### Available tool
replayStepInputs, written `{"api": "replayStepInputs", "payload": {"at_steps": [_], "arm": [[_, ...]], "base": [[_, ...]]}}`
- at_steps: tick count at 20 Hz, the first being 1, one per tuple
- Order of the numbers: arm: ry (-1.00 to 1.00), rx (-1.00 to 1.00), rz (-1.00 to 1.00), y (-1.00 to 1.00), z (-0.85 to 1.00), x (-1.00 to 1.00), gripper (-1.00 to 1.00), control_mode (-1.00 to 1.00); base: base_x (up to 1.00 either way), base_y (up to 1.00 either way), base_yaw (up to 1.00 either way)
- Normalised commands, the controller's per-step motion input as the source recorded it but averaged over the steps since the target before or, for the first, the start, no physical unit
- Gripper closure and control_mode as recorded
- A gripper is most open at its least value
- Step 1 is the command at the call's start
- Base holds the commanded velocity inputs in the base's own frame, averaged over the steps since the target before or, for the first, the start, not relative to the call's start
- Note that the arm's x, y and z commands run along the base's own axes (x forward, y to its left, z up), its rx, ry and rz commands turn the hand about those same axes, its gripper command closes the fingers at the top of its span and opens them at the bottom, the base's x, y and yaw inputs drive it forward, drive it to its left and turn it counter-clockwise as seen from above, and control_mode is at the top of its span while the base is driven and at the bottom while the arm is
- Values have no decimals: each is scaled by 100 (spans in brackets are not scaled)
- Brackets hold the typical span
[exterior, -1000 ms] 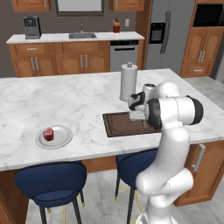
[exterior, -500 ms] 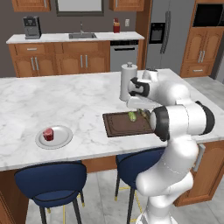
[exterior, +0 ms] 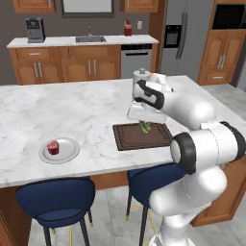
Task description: Create a steak meal by picking up the steak and asparagus from the tray and placing them on the plate. Leave the cucumber on the tray.
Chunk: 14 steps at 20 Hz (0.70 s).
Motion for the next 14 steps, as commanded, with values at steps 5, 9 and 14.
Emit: {"api": "replayStepInputs", "payload": {"at_steps": [5,9,14], "arm": [[7,1,0,96,10,-34,100,-100],[3,0,-1,100,0,-2,100,-100],[0,-1,-2,100,0,0,100,-100]], "base": [[0,0,0],[0,0,0],[0,0,0]]}}
